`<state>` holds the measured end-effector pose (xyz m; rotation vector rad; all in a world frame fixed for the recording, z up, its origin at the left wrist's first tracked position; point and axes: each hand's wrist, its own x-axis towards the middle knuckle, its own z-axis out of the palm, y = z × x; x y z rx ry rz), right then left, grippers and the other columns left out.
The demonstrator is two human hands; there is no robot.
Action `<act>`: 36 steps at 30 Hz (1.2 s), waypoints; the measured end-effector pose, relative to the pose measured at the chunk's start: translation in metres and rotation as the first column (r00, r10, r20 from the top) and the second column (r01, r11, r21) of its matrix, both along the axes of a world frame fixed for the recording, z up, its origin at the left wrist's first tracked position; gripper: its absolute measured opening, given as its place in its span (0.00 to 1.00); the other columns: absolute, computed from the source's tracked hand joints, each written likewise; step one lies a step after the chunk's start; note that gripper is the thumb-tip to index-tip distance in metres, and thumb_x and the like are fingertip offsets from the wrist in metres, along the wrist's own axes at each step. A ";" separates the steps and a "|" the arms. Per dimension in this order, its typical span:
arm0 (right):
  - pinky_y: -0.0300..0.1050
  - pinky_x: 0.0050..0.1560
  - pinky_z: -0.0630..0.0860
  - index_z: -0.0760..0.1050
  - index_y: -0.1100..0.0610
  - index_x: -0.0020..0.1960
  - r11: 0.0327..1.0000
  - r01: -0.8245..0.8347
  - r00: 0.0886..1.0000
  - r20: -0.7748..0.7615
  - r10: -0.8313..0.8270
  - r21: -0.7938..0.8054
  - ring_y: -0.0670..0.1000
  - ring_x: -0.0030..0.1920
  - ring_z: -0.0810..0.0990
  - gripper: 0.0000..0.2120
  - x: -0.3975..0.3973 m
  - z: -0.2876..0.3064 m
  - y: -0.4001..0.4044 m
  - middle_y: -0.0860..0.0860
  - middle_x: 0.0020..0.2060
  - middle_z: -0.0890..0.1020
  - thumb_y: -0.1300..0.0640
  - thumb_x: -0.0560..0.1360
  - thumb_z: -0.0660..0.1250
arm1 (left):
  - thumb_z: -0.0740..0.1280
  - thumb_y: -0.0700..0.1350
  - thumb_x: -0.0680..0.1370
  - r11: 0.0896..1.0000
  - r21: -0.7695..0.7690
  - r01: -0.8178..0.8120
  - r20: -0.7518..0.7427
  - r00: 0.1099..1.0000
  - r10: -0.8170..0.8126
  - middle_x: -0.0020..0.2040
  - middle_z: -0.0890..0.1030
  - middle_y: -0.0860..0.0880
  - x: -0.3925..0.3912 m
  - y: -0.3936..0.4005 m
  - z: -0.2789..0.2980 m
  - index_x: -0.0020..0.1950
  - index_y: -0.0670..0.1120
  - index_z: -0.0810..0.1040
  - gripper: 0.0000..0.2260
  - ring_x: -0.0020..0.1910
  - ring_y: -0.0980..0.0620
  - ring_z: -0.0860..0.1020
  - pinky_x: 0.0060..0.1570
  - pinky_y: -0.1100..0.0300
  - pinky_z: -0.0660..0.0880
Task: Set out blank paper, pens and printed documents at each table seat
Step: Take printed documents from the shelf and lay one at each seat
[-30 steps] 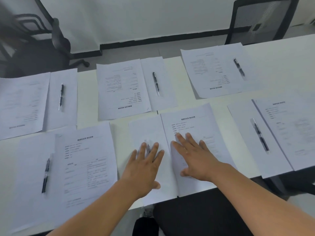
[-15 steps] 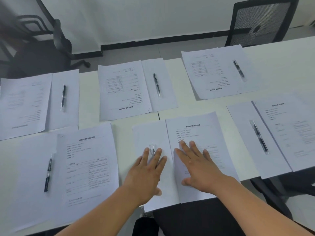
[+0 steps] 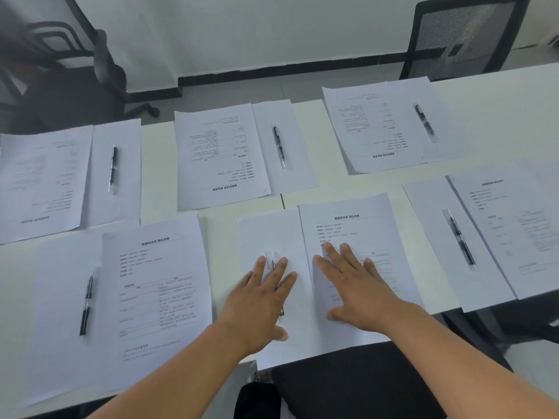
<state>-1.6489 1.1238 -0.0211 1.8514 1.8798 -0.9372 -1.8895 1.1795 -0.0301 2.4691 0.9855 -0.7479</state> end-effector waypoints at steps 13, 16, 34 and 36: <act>0.64 0.84 0.40 0.33 0.42 0.87 1.000 -0.010 1.000 0.030 0.010 0.003 0.54 0.83 0.26 0.54 -0.001 0.001 -0.003 0.43 0.83 0.27 0.40 0.81 0.72 | 0.71 0.64 0.82 1.000 0.016 0.013 0.002 1.000 -0.013 0.87 0.29 0.51 0.001 0.000 0.000 0.89 0.55 0.36 0.51 0.86 0.38 0.32 0.86 0.44 0.45; 0.64 0.84 0.39 0.33 0.43 0.87 1.000 -0.019 0.999 0.051 0.019 0.013 0.54 0.84 0.26 0.54 -0.002 0.001 -0.003 0.44 0.83 0.27 0.40 0.80 0.72 | 0.71 0.63 0.82 0.999 0.026 0.019 -0.002 1.000 -0.019 0.87 0.30 0.49 0.002 0.000 -0.001 0.89 0.53 0.37 0.51 0.86 0.36 0.33 0.87 0.43 0.46; 0.58 0.86 0.41 0.35 0.49 0.88 0.991 0.028 0.993 0.111 -0.043 0.134 0.53 0.86 0.34 0.44 -0.066 0.051 0.009 0.48 0.86 0.32 0.44 0.84 0.62 | 0.72 0.66 0.80 0.998 0.044 -0.048 0.070 0.996 0.045 0.89 0.34 0.49 -0.031 0.022 0.046 0.89 0.54 0.40 0.52 0.87 0.34 0.38 0.86 0.37 0.49; 0.58 0.86 0.41 0.35 0.49 0.87 0.988 0.026 0.993 0.111 -0.044 0.153 0.54 0.86 0.34 0.44 -0.076 0.064 0.010 0.48 0.86 0.32 0.44 0.85 0.62 | 0.71 0.67 0.80 0.996 0.055 -0.066 0.078 0.995 0.062 0.89 0.34 0.49 -0.038 0.023 0.057 0.89 0.54 0.39 0.51 0.88 0.35 0.38 0.86 0.38 0.49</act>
